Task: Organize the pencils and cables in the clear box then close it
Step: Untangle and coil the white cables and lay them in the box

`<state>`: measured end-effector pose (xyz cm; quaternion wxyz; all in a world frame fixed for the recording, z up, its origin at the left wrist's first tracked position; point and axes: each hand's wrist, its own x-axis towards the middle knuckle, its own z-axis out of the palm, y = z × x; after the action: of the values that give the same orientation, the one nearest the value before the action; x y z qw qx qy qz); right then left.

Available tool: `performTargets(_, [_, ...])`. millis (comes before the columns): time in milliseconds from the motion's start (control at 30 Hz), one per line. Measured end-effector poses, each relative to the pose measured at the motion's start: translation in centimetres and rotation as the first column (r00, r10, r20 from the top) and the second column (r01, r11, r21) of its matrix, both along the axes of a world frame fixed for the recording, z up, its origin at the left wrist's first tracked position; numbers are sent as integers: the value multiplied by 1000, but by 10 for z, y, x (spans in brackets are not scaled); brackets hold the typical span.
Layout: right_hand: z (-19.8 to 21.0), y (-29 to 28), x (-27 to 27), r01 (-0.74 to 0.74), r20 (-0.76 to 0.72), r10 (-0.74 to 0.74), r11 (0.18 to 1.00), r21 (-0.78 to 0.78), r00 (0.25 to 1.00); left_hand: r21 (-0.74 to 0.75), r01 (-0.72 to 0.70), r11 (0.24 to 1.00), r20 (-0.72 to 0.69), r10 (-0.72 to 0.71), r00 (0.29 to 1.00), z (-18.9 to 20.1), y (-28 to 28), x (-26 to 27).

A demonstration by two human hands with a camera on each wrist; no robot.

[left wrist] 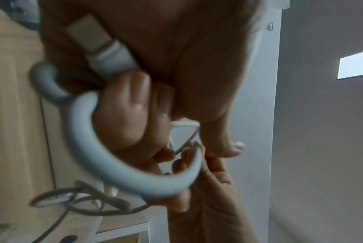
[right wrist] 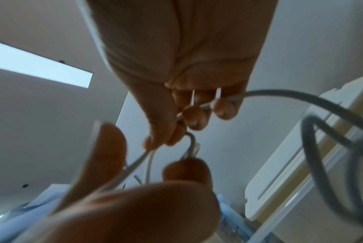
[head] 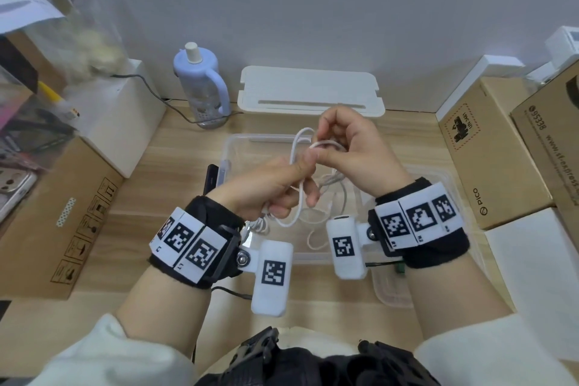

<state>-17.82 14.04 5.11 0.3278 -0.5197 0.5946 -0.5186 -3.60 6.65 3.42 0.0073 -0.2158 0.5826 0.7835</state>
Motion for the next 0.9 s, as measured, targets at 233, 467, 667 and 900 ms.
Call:
performTargets(233, [-13,-5,-3,319,-81,-323,946,-60,943,41,-3,999,-85,7,996,-7,0,2])
performTargets(467, [-47,4,-13,180,-178,-142,959,220,974,155,-294,943,-276,327,904,-4,-4,1])
performTargets(667, [-38,3,9,26,-103,2,962,271,995,-122,-499,858,-213,468,858,-16,-2,-8])
performTargets(900, [-26,-1,24,30,-101,-2,960,278,995,-275,-473,837,-218,425,879,-15,-1,-9])
